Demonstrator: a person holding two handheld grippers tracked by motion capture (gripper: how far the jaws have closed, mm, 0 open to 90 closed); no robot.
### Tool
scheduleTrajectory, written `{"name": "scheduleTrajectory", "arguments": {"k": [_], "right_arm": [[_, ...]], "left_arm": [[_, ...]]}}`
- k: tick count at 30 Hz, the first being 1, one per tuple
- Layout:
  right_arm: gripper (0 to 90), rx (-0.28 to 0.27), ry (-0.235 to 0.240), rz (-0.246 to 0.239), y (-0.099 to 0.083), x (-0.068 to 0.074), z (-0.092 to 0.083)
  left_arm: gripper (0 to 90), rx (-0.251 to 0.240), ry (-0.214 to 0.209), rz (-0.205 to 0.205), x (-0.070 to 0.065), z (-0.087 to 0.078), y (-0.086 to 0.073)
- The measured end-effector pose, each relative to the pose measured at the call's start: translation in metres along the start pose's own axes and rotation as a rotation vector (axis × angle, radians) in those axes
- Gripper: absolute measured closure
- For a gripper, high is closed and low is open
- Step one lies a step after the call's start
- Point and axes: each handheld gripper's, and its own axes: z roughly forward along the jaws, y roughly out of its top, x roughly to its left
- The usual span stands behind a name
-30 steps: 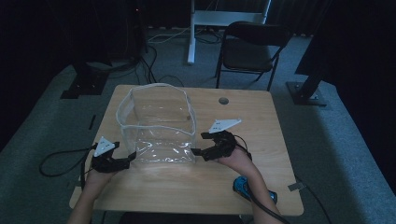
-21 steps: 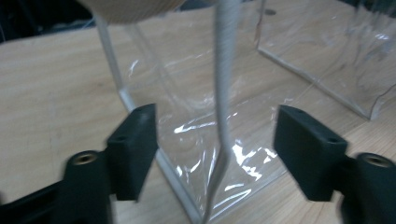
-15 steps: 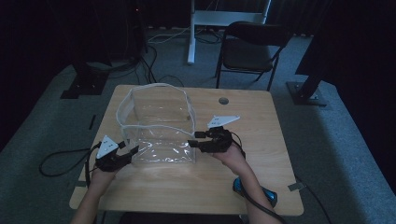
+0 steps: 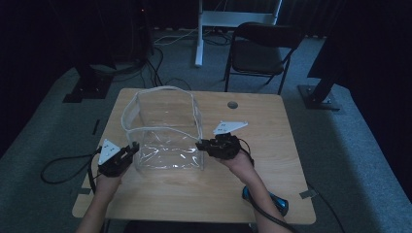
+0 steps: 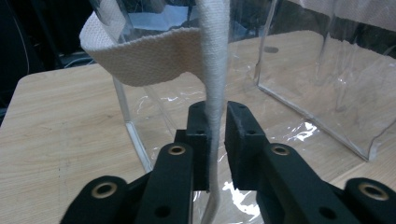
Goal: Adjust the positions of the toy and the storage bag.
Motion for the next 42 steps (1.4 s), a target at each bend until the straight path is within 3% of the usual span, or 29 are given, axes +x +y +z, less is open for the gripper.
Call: {"name": "scheduleTrajectory", "arguments": {"k": [7,23,42], "right_arm": [[81.6,0.004,-0.023,-0.025,-0.003,0.005,-0.002],[81.7,-0.012,-0.03,0.017,-0.016,-0.006,-0.026],[81.7,-0.032,-0.108,0.076,-0.044,-0.029,-0.077]], "left_arm": [[86.8,-0.005,-0.013,0.0,-0.003,0.001,0.0],[86.9,-0.006,-0.084,0.011,-0.018,0.013,0.007],[86.8,0.004,-0.205,0.053,-0.057,0.052,0.024]]}}
